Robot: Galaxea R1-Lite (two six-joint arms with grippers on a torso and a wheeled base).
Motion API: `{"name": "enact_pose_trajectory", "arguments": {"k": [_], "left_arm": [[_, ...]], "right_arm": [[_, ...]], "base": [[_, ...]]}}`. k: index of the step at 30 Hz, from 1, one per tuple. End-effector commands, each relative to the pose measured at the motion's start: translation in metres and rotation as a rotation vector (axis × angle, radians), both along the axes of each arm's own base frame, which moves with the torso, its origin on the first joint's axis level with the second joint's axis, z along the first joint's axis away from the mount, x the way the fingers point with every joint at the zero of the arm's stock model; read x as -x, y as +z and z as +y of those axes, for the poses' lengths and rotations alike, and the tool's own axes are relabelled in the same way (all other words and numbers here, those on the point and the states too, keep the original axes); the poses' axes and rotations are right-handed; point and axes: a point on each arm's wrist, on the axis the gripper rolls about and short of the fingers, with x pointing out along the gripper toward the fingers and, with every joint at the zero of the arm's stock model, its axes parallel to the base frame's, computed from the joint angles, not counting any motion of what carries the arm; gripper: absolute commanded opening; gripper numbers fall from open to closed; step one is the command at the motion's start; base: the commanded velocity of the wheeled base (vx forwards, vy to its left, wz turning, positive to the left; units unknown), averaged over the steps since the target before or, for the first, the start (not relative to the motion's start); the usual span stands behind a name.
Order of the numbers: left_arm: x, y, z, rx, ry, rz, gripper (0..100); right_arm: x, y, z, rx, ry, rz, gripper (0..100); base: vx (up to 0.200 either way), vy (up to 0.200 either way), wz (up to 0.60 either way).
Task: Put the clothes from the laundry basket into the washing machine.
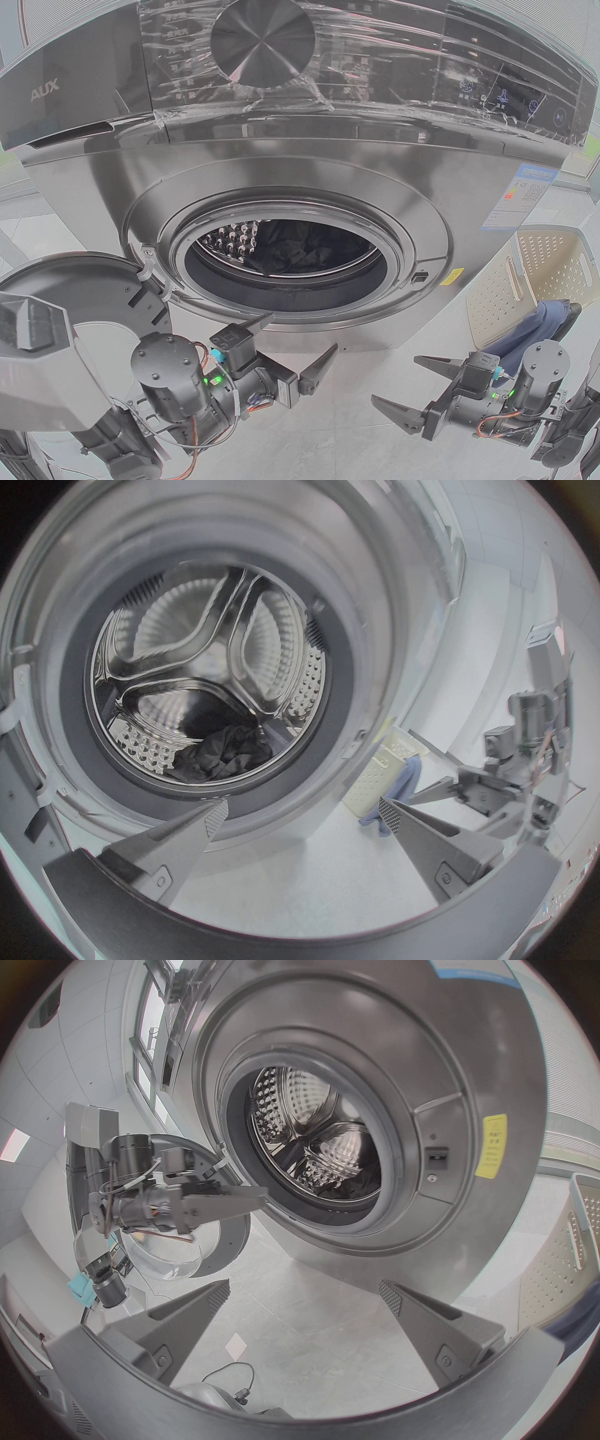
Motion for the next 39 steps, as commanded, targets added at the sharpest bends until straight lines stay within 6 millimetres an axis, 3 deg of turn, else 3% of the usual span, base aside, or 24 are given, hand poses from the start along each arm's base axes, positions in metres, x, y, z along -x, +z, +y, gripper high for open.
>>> {"name": "enact_pose_trajectory", "arguments": {"k": [1,7,12,17,22,28,34,37,39], "left_arm": [[0.032,0.023,0.018,0.050,-0.039,-0.028,100],[0.052,0.028,0.043,0.048,-0.018,-0.025,100],[0.068,0.031,0.066,0.050,0.005,-0.025,100],[0.069,0.026,0.085,0.027,0.083,-0.011,100],[0.069,0.035,0.095,0.074,0.175,-0.040,100],[0.084,0.049,0.110,0.120,0.185,-0.072,100],[0.111,0.053,0.140,0.091,0.220,-0.045,100],[0.137,0.046,0.165,0.064,0.240,-0.018,100],[0.143,0.044,0.172,0.060,0.265,-0.015,100]], "right_arm": [[0.004,0.015,-0.028,-0.029,-0.109,-0.044,100],[0.003,0.030,-0.053,-0.053,-0.280,-0.095,100],[0.025,0.039,-0.071,-0.014,-0.303,-0.070,100],[0.038,0.041,-0.087,-0.004,-0.360,-0.048,100],[0.042,0.044,-0.096,-0.014,-0.405,-0.058,100],[0.065,0.045,-0.109,-0.004,-0.420,-0.060,100],[0.094,0.041,-0.128,0.000,-0.517,-0.074,100],[0.116,0.035,-0.140,-0.003,-0.600,-0.110,100],[0.123,0.032,-0.143,0.002,-0.624,-0.124,100]], "base": [[-0.200,0.000,0.00],[-0.200,0.000,0.00],[-0.160,0.000,0.00],[0.000,0.000,0.00],[-0.160,0.000,0.00],[-0.033,0.000,0.00],[0.000,0.000,0.00],[0.000,-0.067,0.00],[0.000,-0.200,0.00]]}}
